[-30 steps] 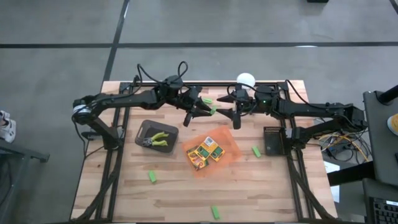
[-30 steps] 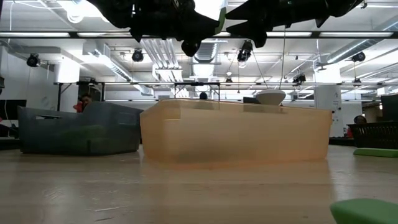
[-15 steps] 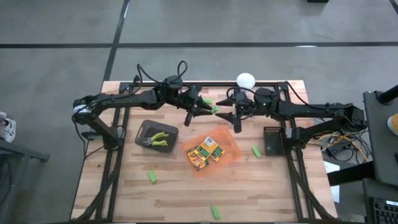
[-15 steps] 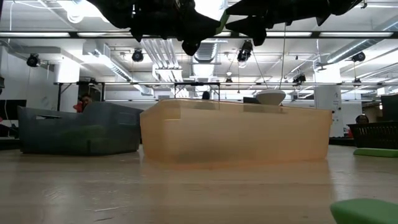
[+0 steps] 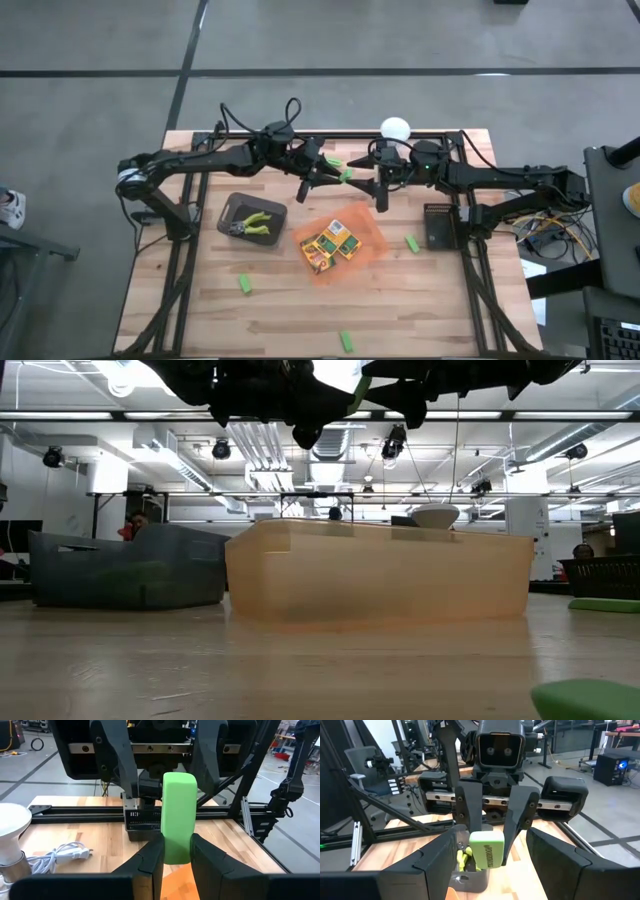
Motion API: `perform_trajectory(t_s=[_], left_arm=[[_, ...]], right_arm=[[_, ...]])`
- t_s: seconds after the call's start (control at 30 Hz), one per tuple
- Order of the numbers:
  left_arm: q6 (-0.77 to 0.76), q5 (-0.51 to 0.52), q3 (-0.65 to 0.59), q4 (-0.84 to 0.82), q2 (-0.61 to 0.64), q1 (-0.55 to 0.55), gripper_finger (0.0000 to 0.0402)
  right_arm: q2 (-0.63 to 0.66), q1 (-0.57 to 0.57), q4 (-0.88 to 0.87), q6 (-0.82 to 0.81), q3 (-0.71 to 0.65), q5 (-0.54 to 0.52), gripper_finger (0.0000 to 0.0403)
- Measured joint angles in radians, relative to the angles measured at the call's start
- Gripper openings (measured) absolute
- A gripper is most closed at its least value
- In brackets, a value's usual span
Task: Pick & Place School Supplies
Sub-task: Put the green eraser into the black basket
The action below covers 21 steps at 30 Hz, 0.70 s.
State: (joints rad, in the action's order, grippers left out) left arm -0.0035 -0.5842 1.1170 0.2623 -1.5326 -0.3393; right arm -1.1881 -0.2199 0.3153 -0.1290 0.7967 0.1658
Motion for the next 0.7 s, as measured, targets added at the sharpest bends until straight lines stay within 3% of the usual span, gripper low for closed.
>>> perform_trajectory(t_s=[0.7], left_arm=[[0.000,-0.002,0.008,0.015,0.000,0.000,0.0085]], right_arm=[[-0.006,0.000,0.007,0.009,0.000,0.001,0.0201]])
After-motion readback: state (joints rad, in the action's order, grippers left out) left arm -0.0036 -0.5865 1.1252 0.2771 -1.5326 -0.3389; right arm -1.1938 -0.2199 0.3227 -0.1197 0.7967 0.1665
